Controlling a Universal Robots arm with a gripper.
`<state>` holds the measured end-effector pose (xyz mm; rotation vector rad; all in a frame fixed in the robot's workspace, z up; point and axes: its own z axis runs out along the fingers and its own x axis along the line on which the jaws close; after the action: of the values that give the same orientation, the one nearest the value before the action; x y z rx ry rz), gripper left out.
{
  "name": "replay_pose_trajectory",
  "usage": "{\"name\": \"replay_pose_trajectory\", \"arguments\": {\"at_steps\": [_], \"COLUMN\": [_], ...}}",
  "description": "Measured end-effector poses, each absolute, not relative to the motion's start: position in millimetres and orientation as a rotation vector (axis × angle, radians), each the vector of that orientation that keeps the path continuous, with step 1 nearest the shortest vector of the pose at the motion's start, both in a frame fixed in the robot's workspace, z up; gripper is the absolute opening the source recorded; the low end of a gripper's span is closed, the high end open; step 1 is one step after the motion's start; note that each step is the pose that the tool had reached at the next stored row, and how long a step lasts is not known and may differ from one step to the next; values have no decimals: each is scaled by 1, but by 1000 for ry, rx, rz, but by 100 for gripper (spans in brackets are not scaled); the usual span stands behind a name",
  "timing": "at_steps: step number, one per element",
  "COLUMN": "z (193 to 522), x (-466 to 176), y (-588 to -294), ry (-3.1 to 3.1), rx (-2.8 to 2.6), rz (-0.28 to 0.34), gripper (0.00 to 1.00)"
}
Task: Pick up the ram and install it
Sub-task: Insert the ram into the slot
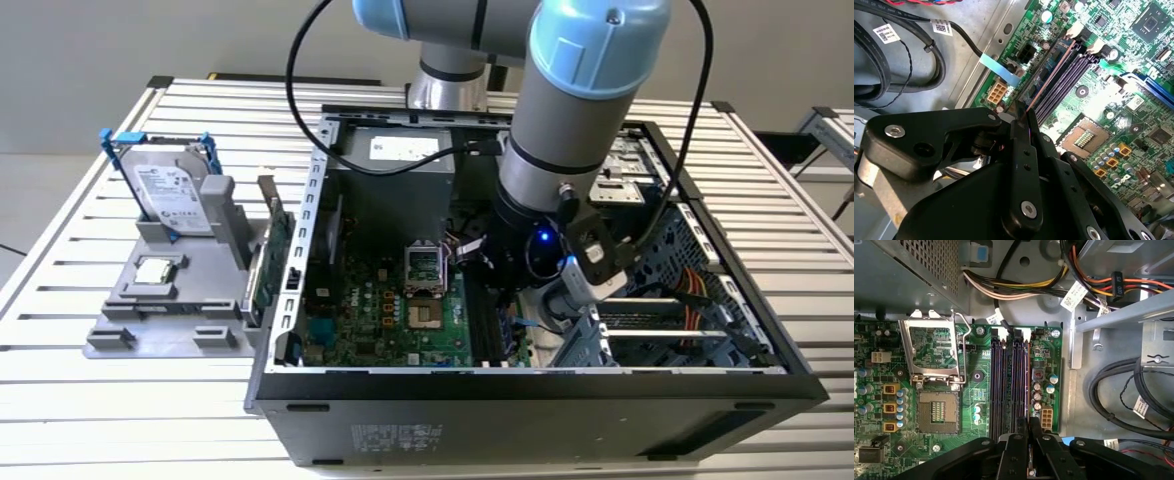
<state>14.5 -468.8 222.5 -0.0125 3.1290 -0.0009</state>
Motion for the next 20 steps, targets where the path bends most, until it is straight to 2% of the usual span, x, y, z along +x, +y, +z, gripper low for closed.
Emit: {"name": "replay_pose_trajectory", "arguments": {"at_steps": [20], "z": [222], "x": [14], "y": [-469], "ry": [3129], "rx": [6], "rz": [-1], "gripper": [0]}}
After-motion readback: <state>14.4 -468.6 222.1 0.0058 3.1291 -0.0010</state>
